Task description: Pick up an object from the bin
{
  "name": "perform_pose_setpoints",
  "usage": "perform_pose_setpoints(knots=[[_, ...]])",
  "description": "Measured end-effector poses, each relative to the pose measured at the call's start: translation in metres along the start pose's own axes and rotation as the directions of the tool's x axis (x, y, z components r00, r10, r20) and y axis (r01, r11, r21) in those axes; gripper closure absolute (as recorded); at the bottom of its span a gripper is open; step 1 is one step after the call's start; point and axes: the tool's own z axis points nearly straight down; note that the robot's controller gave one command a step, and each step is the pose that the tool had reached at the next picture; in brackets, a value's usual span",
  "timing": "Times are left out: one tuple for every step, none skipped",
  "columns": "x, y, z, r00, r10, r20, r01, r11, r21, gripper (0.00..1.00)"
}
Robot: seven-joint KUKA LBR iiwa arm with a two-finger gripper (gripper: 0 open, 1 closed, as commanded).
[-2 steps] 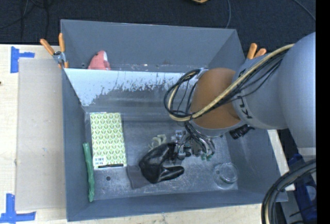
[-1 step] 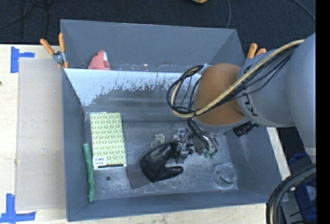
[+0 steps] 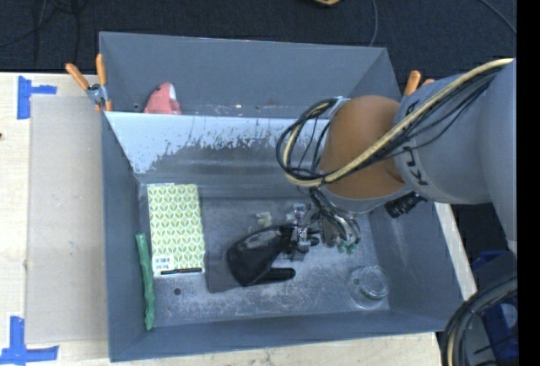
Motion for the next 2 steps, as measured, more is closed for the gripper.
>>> perform_pose_setpoints(knots=[[0.0006, 0.0000, -0.0147, 1.000, 0.000, -0.002, 0.000, 1.000, 0.000, 1.00], [0.0011, 0.0000, -0.0217, 1.000, 0.000, -0.002, 0.000, 1.000, 0.000, 1.00]])
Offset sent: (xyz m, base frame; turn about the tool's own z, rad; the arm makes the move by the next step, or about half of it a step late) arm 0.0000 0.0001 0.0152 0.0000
